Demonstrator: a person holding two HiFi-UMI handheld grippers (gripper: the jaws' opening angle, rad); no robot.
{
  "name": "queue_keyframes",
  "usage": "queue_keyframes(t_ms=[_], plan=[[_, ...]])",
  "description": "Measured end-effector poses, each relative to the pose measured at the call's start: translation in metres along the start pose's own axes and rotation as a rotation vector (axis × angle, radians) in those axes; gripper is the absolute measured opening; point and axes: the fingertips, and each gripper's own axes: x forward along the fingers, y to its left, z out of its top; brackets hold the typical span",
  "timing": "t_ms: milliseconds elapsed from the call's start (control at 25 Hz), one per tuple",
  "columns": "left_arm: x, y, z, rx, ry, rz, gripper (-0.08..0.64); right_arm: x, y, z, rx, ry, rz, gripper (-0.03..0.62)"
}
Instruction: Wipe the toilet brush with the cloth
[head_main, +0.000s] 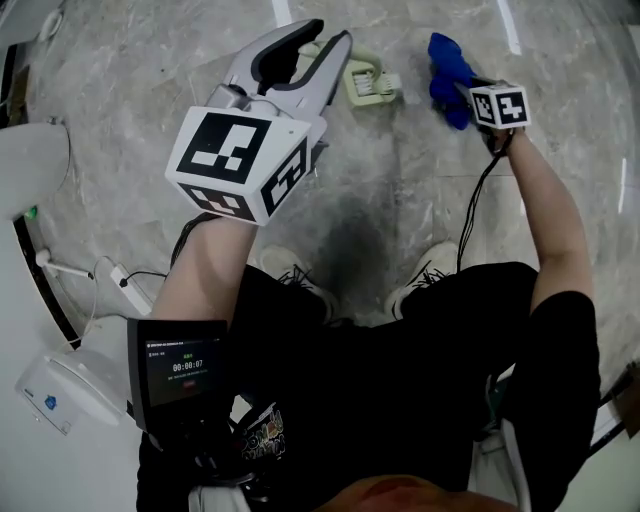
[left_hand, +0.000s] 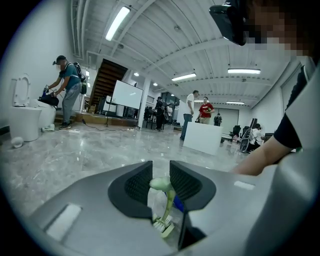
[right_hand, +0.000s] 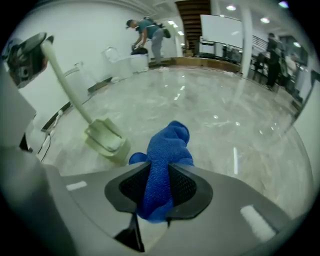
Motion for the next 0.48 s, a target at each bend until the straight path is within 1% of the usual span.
queue_keyframes(t_ms=[80, 160, 240, 320, 480], plan=[[0.001, 0.000, -0.002, 0.000, 0.007, -0.001, 0.115, 0.001, 0.027, -0.017, -0.116, 0.065, 0.087, 0.109], [0.003, 0.000, -0.002, -0.002, 0.010, -0.003, 0.115, 0.004, 0.065, -0.039, -0.189, 0.115, 0.192, 0.109], [0.004, 0.000, -0.001, 0.000, 0.008, -0.004, 0.115, 0.004, 0.109, -0.051, -0.248, 0.134, 0.306, 0.109], [0.003, 0.000, 0.001, 0.005, 0.005, -0.002, 0.115, 0.002, 0.153, -0.055, -0.288, 0.138, 0.405, 0.109], [0.003, 0.000, 0.001, 0.008, 0.006, 0.001, 0.115, -0.003, 0.226, -0.036, -0.291, 0.096, 0.558, 0.109]])
